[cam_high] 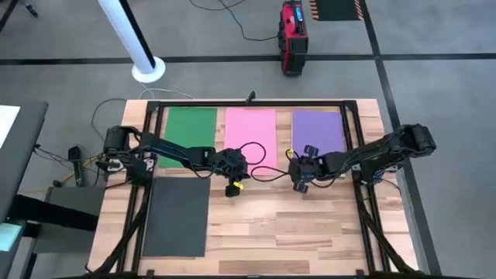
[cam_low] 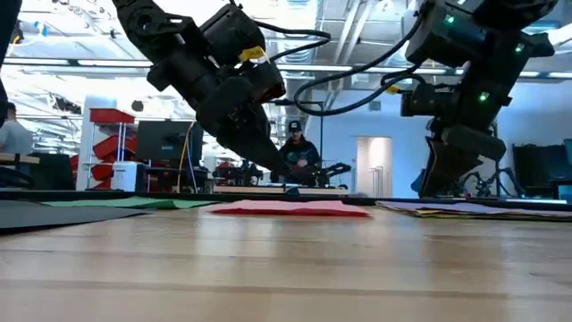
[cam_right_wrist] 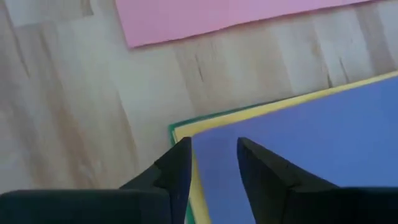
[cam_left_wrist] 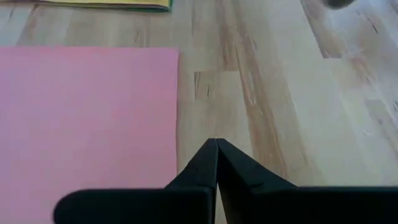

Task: Organize paper
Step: Move the violet paper to the bottom right of the table

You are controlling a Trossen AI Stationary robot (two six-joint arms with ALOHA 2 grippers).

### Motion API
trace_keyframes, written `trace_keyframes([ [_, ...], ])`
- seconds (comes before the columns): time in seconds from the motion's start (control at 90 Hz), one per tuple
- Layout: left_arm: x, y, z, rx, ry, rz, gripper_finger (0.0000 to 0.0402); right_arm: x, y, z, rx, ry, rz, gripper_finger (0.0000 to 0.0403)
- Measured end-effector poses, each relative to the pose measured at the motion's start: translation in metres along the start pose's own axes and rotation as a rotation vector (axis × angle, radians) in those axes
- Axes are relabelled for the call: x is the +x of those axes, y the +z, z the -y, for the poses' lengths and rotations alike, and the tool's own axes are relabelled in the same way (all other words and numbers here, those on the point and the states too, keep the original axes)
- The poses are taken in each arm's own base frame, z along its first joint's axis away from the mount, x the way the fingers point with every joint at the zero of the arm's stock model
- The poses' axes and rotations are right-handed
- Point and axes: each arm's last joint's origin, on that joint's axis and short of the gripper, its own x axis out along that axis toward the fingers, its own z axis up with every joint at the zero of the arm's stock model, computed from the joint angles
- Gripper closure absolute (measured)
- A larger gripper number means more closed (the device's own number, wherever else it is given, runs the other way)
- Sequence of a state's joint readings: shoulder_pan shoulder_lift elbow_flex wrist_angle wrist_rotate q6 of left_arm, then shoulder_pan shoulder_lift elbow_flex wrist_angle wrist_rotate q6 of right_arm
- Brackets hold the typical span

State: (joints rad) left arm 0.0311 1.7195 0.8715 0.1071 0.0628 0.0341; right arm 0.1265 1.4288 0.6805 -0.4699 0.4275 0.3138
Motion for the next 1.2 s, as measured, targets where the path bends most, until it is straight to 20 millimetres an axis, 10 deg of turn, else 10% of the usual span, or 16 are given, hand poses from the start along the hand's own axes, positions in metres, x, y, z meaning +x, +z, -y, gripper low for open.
trace_keyframes([
  [0.956,0.0,-0.022,-0.018,-0.112,0.032,-0.022,0.0401,0.03,-0.005,-0.013,-0.042,-0.021,-0.087,0.0277],
  [1.2,0.0,-0.021,-0.018,-0.116,0.032,-0.004,0.0401,0.029,-0.007,-0.012,-0.044,-0.022,-0.099,0.0347],
])
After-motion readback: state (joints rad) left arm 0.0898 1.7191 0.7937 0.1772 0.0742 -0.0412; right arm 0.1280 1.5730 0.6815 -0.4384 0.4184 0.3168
